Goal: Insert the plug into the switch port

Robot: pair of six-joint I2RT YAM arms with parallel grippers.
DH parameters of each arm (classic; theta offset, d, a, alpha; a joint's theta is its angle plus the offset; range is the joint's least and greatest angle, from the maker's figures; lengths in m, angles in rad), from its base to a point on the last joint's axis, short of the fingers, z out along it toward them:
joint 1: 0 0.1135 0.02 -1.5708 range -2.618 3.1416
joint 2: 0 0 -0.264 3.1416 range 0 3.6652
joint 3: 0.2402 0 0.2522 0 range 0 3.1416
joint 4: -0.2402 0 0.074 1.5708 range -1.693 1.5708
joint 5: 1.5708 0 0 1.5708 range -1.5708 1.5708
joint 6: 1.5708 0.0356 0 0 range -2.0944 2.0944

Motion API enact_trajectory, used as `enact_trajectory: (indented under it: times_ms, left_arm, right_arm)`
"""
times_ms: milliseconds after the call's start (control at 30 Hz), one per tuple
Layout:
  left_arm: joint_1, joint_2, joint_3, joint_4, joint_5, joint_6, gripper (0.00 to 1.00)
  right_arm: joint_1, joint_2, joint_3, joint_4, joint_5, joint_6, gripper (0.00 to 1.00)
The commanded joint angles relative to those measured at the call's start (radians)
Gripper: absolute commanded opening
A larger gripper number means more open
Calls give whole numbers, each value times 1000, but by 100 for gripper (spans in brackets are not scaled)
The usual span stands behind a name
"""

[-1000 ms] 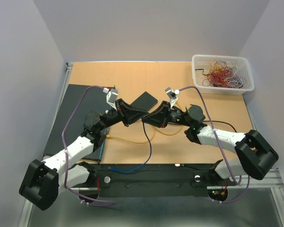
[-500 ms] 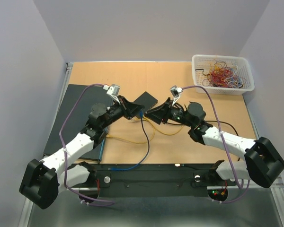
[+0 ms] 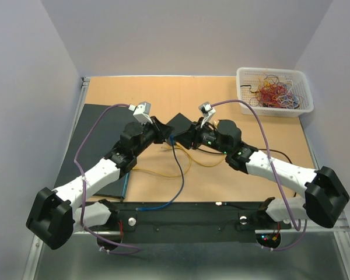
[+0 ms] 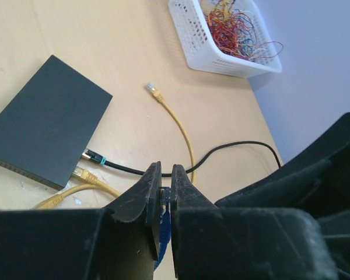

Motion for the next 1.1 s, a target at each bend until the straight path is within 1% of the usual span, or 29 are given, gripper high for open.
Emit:
enact_trajectory:
  times_ms: [0,100,200,300,900,1067]
  left_arm:
    - [-10,-2,55,2,-78,-11,0]
    - [-14,2,61,-1,-84,-22,0]
    - [-19,1,64,-1,-86,-23,0]
    - [-20,1,65,-1,-86,-25,0]
    - [-26,7,59,17,-79,-36,0]
    - [-26,10,55,23,-76,-37,0]
  right_arm:
    - [39,36,69,-28,66,-40,41]
    - [51,65,89,-48,103,-50,41]
    - [72,96,127,-107,159,-58,41]
    - [76,107,141,-117,187,-55,41]
    - [82,145,163,-118,206,-54,38]
    - [82,156,172,-120,207,-55,36]
